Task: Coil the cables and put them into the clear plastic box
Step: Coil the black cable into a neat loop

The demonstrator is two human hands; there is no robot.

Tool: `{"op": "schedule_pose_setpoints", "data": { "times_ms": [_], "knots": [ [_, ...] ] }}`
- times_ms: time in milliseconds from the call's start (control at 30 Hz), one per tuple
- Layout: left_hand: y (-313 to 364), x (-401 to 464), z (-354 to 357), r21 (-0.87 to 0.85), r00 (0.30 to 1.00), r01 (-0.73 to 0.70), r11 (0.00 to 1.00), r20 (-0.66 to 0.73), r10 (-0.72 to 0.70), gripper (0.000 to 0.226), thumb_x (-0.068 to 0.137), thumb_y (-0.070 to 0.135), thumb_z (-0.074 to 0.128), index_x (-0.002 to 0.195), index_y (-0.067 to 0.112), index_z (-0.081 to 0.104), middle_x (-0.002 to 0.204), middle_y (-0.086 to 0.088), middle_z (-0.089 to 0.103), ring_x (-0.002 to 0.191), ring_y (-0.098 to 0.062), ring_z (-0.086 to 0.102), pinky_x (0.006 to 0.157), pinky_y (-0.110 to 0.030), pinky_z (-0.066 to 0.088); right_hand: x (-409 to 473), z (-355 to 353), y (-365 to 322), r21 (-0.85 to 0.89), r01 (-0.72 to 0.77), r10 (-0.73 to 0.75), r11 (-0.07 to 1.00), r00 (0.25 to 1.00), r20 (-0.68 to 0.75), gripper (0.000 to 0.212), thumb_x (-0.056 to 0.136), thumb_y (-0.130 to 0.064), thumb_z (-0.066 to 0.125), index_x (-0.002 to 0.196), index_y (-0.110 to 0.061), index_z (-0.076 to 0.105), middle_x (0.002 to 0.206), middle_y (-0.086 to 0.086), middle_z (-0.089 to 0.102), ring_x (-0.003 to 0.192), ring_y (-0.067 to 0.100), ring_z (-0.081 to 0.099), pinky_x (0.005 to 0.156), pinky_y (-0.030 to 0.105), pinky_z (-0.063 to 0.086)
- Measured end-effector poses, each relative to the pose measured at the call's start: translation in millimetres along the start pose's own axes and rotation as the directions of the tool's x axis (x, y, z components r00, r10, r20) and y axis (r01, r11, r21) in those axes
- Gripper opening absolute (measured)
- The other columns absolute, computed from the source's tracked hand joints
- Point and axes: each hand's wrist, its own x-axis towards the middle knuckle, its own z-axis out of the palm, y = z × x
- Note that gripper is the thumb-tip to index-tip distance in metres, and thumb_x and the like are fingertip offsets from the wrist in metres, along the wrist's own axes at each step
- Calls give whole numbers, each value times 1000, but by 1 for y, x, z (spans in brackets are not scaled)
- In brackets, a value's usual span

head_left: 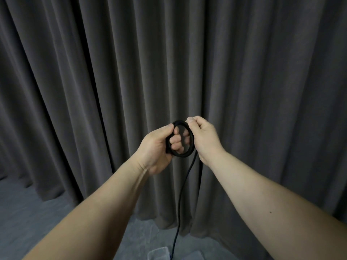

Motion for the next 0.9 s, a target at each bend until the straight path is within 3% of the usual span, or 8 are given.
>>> {"op": "schedule_pose_setpoints", "data": {
  "times_ms": [133,233,367,500,600,700,800,900],
  "knots": [
    [6,5,-5,-118,999,-44,992,-20,42,20,95,25,40,78,16,47,48,11,31,41,-4,32,62,-23,43,-10,4,5,-90,37,-30,995,996,79,27,103,-21,37,113,-31,61,82,9,62,68,16,58,53,24,48],
    [8,6,-7,-121,999,-41,992,-41,36,28,101,25,34,79,16,49,47,12,28,38,-2,25,60,-23,39,-8,4,7,-139,4,12,990,994,112,31,103,-23,36,124,-30,57,78,7,60,71,17,58,48,19,43],
    [7,5,-6,-155,998,-14,988,-55,5,36,103,28,31,82,13,56,47,11,28,38,-3,24,59,-22,38,-3,2,4,-334,136,-121,933,991,65,26,101,-19,40,110,-18,65,64,-5,55,62,11,51,58,21,39],
    [7,4,-5,-90,999,-27,996,-31,24,33,103,25,32,79,15,51,50,10,29,41,-4,25,67,-26,31,-5,2,0,-275,110,-107,955,994,28,22,100,-20,45,102,-20,66,64,-4,56,59,8,51,55,17,40],
    [11,6,-4,-124,990,-106,987,-108,93,30,103,25,32,78,17,47,48,11,29,40,-3,25,65,-24,33,-6,2,4,-182,-41,56,983,996,74,14,99,-27,47,91,-22,57,66,4,58,53,14,54,49,24,43],
    [28,11,-12,-254,961,-211,944,-229,153,30,103,27,33,77,19,47,48,12,29,38,-3,26,65,-21,32,-15,-2,17,-123,-259,278,958,942,185,12,93,-4,45,91,-16,44,65,9,54,50,19,54,53,26,44],
    [45,13,-25,-265,927,-305,915,-301,222,30,104,27,34,78,19,48,51,10,33,43,-6,30,67,-21,35,-22,-5,31,-215,-316,356,924,915,189,25,89,8,41,91,-17,42,73,10,53,51,16,52,53,31,47],
    [46,18,-33,-154,903,-358,921,-310,299,28,104,19,34,79,17,47,56,6,39,49,-8,36,67,-23,35,-18,-3,23,-513,-127,268,849,940,210,23,97,-6,42,102,-23,55,78,5,60,60,19,57,55,25,48]
  ]
}}
